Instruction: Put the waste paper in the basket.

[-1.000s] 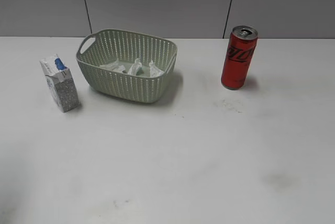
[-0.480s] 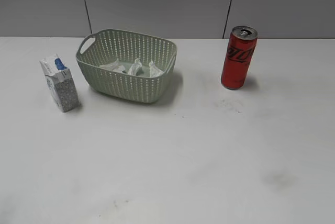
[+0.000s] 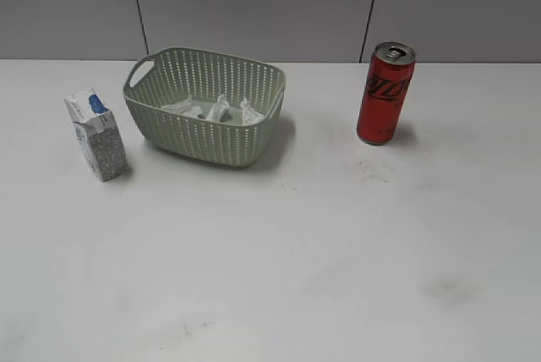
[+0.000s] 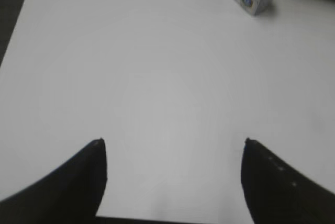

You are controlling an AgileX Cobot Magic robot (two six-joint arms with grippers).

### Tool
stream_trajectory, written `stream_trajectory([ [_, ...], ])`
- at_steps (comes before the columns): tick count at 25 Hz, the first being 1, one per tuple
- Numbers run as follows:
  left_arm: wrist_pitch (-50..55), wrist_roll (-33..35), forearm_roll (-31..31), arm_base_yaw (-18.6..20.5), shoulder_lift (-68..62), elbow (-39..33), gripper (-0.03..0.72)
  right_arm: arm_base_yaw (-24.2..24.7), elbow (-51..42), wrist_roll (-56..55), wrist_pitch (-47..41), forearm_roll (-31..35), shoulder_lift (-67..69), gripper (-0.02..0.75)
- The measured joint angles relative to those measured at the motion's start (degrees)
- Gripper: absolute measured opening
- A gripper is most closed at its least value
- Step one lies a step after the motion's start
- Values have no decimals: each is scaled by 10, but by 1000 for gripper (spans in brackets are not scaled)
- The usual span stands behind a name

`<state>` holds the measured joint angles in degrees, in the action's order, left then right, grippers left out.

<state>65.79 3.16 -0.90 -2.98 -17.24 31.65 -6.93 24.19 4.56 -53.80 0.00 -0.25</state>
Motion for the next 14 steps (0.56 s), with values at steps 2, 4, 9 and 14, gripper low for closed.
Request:
stream_trajectory([
  [2,-9,0,0,0,41,-1,591,0,0,0,0,0,0,561],
  [4,-16,0,1,0,82,-3,591,0,0,0,0,0,0,561],
  [9,-20,-5,1,0,151,-6,591,0,-1,0,0,0,0,561],
  [14,-41,-32,2,0,175,-14,591,0,-1,0,0,0,0,561],
])
